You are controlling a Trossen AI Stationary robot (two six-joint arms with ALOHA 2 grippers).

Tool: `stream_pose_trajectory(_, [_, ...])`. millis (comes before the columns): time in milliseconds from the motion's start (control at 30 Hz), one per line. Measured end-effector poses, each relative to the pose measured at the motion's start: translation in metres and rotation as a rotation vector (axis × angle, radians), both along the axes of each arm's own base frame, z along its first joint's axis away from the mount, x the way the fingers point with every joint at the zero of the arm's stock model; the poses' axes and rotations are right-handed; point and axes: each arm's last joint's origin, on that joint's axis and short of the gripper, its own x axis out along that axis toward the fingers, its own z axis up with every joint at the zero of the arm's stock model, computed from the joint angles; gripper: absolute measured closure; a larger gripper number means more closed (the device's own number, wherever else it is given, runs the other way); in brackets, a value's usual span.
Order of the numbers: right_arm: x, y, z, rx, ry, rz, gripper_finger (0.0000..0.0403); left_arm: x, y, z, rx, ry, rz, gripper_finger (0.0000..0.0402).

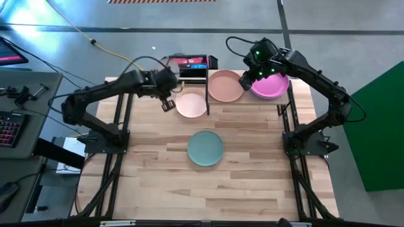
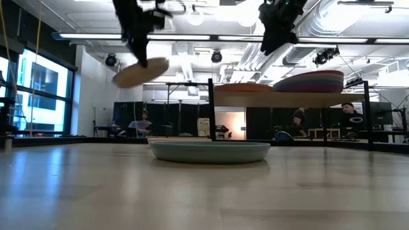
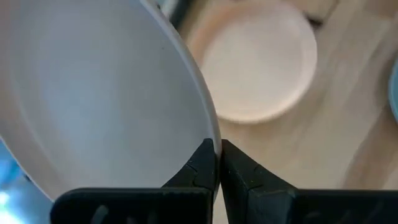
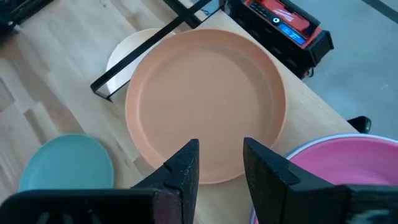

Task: Place and stack plates onto a shelf
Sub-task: Stack the white plate on the brown plate on the shelf

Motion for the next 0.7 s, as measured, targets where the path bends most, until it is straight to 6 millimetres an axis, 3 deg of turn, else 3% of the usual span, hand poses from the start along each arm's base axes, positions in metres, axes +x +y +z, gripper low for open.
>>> stream_pose_trajectory(167, [-0.001,-0.001,0.0,-0.002,0.005,-0.081,0.0298,0.002,0.002,0.042,0.133,-0.066,-0.097,0.0401])
stream_pose_trajectory(367, [-0.003,-0.003,0.0,-0.024,0.019,-0.208,0.0298,0.009,0.005,0.076,0.302,-0.141,-0.246,0.0401])
stream_pose_trajectory(567, [-0.005,-0.007,0.0,-0.074,0.035,-0.38,0.0298,0.018,0.009,0.091,0.475,-0.172,-0.372,0.0401])
stream_pose_trajectory(700, [-0.008,-0.009,0.002,-0.149,0.048,-0.502,0.0298,0.029,0.013,0.091,0.536,-0.171,-0.429,0.0401])
